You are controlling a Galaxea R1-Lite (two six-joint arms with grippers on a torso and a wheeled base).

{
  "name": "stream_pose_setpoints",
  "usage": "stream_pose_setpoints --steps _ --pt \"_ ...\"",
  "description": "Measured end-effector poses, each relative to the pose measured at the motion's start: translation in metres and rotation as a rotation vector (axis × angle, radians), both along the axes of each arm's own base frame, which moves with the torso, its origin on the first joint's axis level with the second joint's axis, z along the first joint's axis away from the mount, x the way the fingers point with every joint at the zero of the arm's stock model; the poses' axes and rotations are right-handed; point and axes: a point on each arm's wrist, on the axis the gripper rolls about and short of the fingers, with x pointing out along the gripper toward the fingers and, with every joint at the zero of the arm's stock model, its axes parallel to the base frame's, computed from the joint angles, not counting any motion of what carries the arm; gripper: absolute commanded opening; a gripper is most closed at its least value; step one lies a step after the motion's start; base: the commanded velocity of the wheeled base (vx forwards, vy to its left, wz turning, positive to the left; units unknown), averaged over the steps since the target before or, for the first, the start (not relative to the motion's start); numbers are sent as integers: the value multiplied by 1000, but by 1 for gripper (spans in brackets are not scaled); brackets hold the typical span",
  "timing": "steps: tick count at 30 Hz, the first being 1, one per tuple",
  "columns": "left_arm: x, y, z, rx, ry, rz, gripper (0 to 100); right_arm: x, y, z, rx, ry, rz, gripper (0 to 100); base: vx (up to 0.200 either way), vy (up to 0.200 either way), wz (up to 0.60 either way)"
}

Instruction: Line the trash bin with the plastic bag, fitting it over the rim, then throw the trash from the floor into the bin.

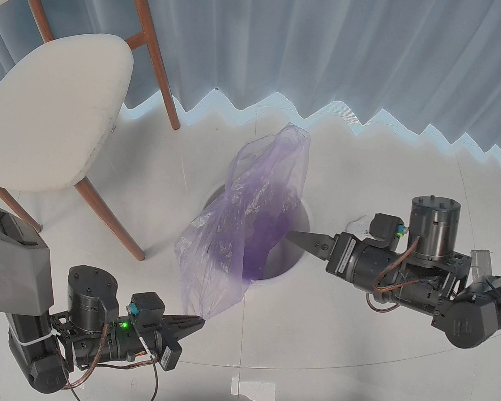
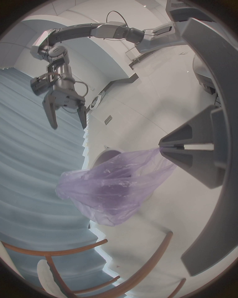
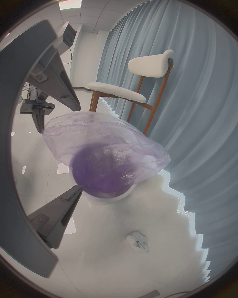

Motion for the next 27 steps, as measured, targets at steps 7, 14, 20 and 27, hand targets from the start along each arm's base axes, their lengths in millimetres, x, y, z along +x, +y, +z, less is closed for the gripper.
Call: stream_pose_setpoints --steps 7,14,20,27 --pt "-4 -8 1 -4 -8 -32 0 17 18 -12 -14 -1 26 100 0 0 0" --pt "-5 -9 7 -15 -25 -38 0 23 26 -27 -38 -18 52 100 0 0 0" --pt "-5 -10 7 -16 -27 -41 0 25 38 -42 -80 -40 93 100 0 0 0" --pt "-5 -10 7 -17 -28 -42 0 33 51 -51 -105 -85 128 100 0 0 0"
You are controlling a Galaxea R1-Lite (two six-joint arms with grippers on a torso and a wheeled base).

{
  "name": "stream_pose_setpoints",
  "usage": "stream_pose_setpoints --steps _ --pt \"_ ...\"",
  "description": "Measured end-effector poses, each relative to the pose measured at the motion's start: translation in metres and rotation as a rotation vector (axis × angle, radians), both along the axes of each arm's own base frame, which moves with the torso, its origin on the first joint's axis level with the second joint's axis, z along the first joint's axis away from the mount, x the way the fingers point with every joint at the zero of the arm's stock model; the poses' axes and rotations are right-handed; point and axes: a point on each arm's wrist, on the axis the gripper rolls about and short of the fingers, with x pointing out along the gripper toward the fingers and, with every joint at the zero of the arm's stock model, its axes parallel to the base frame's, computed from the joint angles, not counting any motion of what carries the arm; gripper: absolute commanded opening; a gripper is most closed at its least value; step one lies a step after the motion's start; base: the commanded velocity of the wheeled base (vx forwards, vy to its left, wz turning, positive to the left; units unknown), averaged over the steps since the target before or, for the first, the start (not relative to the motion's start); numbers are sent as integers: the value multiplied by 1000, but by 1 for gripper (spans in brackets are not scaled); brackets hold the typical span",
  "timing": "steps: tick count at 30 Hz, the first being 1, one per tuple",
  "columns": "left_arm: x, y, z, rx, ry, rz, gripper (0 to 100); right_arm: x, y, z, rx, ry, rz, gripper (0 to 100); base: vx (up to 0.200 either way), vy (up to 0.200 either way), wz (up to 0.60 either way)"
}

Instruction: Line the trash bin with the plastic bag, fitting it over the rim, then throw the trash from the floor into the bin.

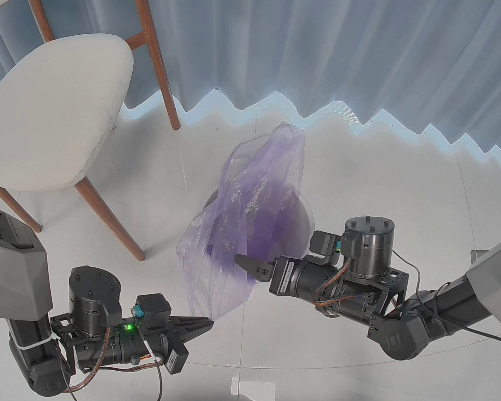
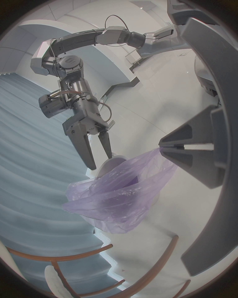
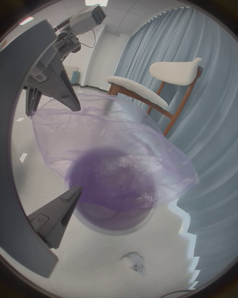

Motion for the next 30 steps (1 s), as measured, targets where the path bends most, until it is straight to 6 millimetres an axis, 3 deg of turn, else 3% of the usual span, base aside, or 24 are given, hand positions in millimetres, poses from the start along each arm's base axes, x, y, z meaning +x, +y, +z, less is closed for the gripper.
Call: stream_pose_setpoints --steps 11,22,30 --pt "-1 0 0 1 2 -1 0 24 13 20 15 -91 0 100 0 0 0" --pt "-2 -1 -1 3 4 -7 0 61 -8 69 115 -218 -113 100 0 0 0" --pt "-3 12 1 2 25 43 0 62 -12 65 130 -200 -128 100 0 0 0"
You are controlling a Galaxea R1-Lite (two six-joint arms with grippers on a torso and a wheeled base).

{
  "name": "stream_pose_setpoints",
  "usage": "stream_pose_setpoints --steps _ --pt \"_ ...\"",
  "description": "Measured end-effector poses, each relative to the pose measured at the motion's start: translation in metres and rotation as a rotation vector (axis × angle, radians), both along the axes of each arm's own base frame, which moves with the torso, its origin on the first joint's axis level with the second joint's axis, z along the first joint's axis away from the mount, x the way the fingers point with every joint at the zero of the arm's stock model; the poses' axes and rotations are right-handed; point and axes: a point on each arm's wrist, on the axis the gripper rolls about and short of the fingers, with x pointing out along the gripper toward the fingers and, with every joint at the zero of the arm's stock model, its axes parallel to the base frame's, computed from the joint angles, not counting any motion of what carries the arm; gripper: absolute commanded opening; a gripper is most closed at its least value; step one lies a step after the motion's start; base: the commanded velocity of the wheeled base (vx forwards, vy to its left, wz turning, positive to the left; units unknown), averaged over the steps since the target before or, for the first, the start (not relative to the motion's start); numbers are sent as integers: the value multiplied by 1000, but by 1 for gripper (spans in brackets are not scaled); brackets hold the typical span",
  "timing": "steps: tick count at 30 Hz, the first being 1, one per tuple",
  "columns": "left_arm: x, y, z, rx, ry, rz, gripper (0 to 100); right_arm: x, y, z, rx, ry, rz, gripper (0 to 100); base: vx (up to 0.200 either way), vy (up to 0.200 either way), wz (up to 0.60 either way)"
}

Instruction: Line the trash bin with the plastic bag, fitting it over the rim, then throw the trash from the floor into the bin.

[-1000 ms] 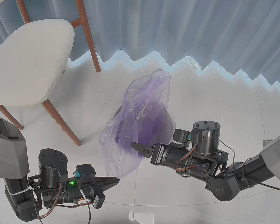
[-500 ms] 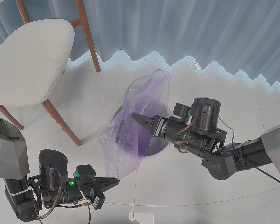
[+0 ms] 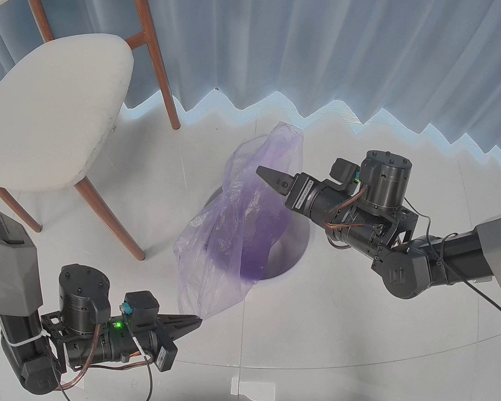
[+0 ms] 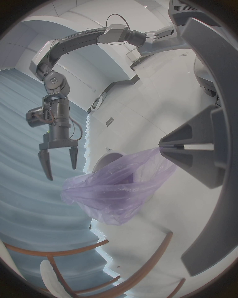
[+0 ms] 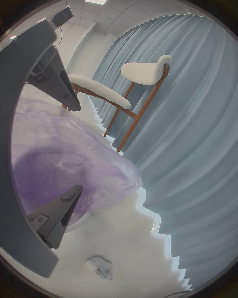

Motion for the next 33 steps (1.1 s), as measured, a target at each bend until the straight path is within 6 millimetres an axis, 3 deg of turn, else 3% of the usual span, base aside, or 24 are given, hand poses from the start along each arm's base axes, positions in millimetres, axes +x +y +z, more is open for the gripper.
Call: stream_pose_setpoints --steps 13,23,33 --pt "10 4 20 -74 -59 40 0 -10 -5 -21 -1 3 -2 100 0 0 0" --pt "5 6 20 -62 -53 55 0 -17 -10 -32 -9 20 -6 100 0 0 0" --pt "2 6 19 -56 -47 54 0 -19 -16 -39 -21 41 -16 100 0 200 0"
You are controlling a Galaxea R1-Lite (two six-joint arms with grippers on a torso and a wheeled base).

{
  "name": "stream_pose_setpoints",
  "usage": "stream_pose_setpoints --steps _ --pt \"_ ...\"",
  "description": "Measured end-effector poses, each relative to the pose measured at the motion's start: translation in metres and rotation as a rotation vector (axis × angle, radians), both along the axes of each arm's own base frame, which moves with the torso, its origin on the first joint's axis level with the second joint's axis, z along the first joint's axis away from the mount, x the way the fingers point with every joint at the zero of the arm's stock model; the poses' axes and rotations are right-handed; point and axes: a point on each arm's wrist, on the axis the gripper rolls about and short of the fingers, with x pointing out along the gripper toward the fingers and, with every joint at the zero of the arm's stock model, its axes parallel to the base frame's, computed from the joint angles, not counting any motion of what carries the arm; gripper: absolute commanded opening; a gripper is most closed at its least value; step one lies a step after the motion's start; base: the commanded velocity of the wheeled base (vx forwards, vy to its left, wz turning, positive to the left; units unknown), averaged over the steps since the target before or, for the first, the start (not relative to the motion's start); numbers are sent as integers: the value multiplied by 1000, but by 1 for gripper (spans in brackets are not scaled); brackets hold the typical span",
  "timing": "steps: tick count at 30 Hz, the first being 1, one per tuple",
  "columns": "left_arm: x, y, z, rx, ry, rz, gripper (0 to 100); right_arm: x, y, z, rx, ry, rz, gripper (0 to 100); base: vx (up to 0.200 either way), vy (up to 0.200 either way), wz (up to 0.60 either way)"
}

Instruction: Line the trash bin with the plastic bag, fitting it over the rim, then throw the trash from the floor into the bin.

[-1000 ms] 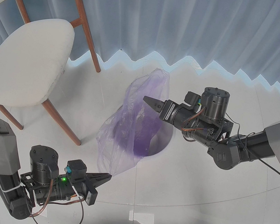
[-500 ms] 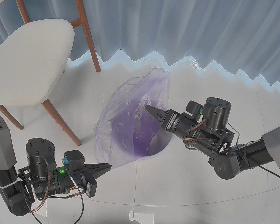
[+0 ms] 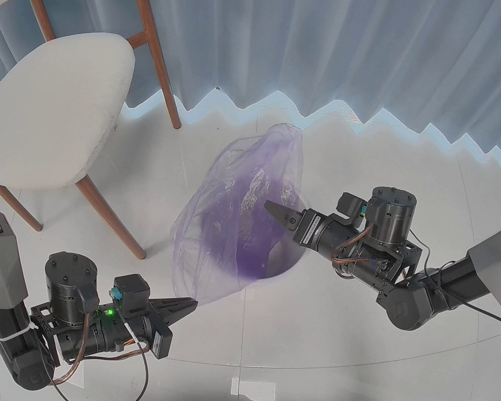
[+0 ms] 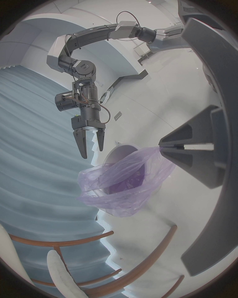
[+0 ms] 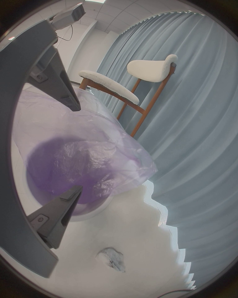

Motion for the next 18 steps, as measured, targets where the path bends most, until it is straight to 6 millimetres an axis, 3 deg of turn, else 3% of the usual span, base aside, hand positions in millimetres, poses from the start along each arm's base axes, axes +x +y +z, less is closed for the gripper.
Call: stream_pose_setpoints --steps 8,18 --pt "-1 -2 0 -1 -2 -8 0 0 -2 -1 -2 5 -4 100 0 200 0" --pt "1 -20 4 37 -88 -57 0 2 -4 4 7 -17 -11 100 0 0 0"
